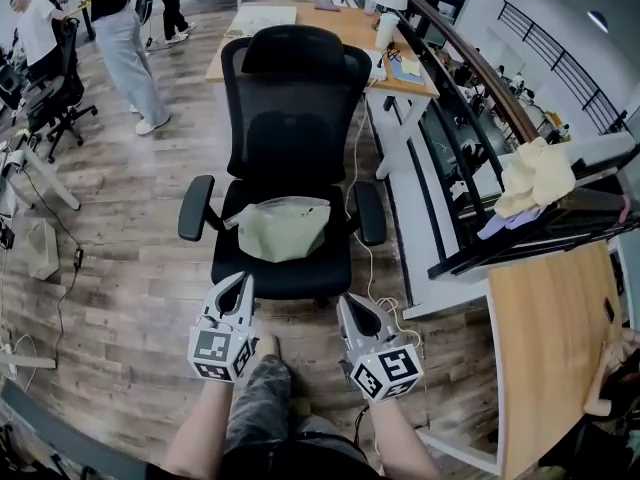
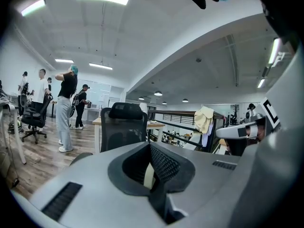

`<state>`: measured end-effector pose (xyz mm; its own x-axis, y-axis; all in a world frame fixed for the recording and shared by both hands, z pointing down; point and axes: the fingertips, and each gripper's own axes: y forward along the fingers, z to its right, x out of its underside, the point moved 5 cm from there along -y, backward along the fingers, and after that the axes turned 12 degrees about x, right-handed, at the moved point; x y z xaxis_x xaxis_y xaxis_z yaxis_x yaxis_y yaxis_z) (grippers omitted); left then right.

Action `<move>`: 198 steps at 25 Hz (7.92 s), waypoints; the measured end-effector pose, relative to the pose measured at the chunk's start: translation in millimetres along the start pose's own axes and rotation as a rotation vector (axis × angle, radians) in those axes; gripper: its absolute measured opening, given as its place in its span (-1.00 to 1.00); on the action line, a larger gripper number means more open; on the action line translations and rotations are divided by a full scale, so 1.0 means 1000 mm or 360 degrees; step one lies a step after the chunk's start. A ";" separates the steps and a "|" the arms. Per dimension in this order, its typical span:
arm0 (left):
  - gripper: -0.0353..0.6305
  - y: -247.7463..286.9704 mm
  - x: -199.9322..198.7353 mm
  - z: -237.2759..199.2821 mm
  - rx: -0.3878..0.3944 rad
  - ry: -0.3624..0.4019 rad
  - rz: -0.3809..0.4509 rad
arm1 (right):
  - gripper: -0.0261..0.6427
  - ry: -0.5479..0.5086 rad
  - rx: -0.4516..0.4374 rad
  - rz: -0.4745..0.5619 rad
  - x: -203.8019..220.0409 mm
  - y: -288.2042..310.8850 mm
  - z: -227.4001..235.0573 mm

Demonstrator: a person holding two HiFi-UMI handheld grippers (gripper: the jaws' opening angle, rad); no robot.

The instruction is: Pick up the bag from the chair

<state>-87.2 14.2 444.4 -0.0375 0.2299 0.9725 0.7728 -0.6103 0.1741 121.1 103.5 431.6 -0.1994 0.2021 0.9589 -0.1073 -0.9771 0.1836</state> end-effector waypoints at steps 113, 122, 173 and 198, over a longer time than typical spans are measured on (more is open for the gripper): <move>-0.79 0.216 0.176 -0.214 0.0068 -0.0992 -0.0157 | -0.58 0.0811 0.0081 -0.0587 0.159 0.340 0.118; -0.81 0.226 0.142 -0.212 0.0125 -0.0926 -0.0143 | -0.60 0.0883 0.0065 -0.0516 0.130 0.336 0.116; -0.82 0.175 -0.087 -0.169 0.0234 -0.0506 -0.0007 | -0.61 0.0767 -0.0164 -0.0141 -0.088 0.268 0.058; -0.82 0.162 -0.206 -0.171 0.0220 -0.0274 0.0117 | -0.61 0.0759 -0.0243 0.0117 -0.203 0.269 0.037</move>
<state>-62.8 -262.0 299.2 0.1215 0.3221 0.9389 0.8495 -0.5230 0.0695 168.6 -202.4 294.2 -0.6306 0.1759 0.7560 -0.2103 -0.9763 0.0517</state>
